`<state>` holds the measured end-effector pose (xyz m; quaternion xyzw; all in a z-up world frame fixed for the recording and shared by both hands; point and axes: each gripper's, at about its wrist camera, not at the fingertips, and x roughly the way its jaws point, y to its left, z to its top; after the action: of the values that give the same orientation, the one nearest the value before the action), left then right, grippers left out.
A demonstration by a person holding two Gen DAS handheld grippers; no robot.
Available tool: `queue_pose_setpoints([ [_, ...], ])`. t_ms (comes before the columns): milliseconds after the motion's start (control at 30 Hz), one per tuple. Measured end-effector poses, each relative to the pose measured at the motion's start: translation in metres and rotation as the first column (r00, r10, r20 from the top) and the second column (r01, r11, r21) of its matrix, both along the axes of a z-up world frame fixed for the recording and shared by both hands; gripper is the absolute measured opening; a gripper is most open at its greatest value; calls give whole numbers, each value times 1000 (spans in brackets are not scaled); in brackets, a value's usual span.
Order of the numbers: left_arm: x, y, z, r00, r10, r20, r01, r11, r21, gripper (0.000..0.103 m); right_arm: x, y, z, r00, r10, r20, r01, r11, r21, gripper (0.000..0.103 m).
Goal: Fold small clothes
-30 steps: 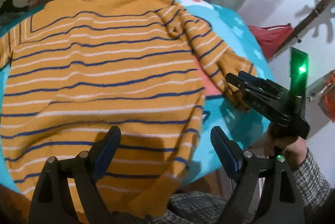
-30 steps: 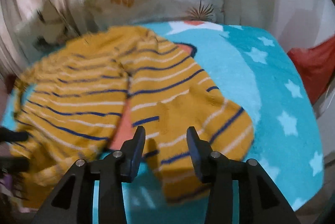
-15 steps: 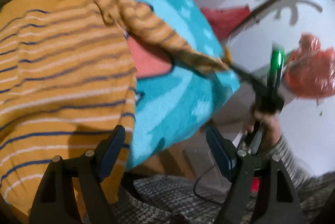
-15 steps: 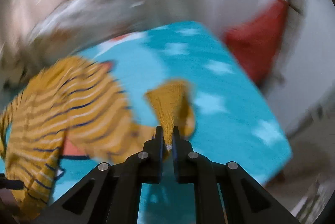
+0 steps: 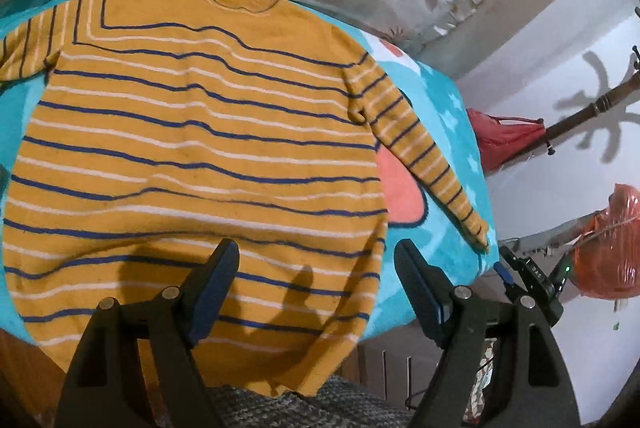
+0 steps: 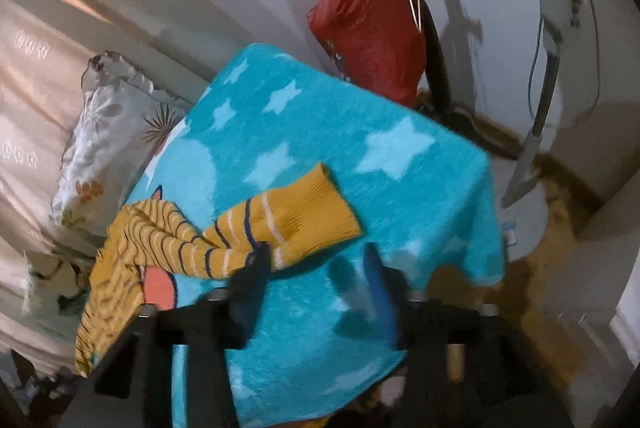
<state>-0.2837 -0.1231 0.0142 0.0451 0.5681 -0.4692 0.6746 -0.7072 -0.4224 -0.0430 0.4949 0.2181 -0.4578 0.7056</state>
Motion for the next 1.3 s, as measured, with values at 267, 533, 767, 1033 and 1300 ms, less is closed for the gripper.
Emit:
queue_pose_setpoints([
  [267,21,4,11,999,-21,39,22,999,-23,79,17,-13,-36,975,-129,183,104,984,141,59],
  [533,85,56,13,994,105,28,-103,993,-52,79,29,-36,8,956,-190,222,185,982,44,6],
  [767,149,111,6,974,226,8,-225,971,-75,79,118,-19,135,943,57,327,34,964,-265,6],
  [1033,194,165,-5,949,315,-13,-315,946,-81,79,353,26,127,862,447,238,-386,884,-262,6],
  [1300,227,241,-21,894,449,-8,-449,893,-40,79,552,110,75,689,720,80,-695,688,-210,6],
])
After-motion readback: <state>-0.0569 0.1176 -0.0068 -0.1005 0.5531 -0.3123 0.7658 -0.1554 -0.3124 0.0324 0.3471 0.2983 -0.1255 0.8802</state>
